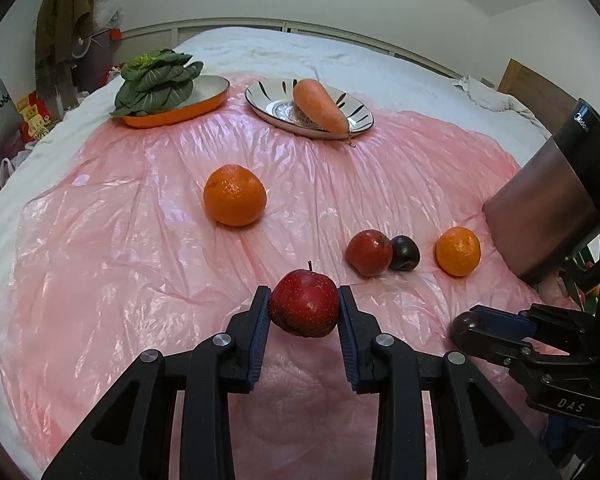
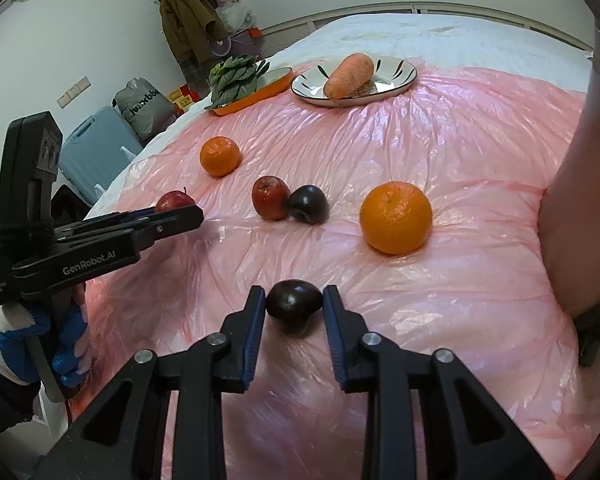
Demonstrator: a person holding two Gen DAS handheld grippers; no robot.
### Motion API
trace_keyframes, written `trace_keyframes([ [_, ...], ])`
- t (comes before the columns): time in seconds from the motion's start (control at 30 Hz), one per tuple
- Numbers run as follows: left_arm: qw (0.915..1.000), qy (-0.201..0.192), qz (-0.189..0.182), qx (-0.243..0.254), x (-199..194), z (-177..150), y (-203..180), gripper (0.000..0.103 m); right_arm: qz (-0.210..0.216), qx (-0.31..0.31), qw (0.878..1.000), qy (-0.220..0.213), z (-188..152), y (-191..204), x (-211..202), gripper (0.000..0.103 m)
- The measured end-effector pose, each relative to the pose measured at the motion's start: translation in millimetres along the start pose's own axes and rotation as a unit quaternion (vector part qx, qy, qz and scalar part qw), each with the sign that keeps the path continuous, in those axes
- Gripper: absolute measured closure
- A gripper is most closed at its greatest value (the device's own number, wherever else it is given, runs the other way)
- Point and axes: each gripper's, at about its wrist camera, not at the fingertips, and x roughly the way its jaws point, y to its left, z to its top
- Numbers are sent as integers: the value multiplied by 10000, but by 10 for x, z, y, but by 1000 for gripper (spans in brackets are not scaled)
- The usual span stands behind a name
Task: Organize fruits
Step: 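Grasp a red apple with the left tool while the right tool grasps a dark plum, then carry the apple and plum past the kettle into the green tray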
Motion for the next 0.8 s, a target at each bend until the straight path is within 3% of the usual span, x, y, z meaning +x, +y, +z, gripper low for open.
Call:
trace_keyframes([
  [0.53, 9990, -433, 68, 49, -287, -71, -136, 75, 191, -229, 9981, -532, -17, 124, -284, 55],
  [0.8, 9982, -564, -8, 185, -595, -214, -390, 75, 213, -360, 9950, -910, -125, 247, -674, 55],
])
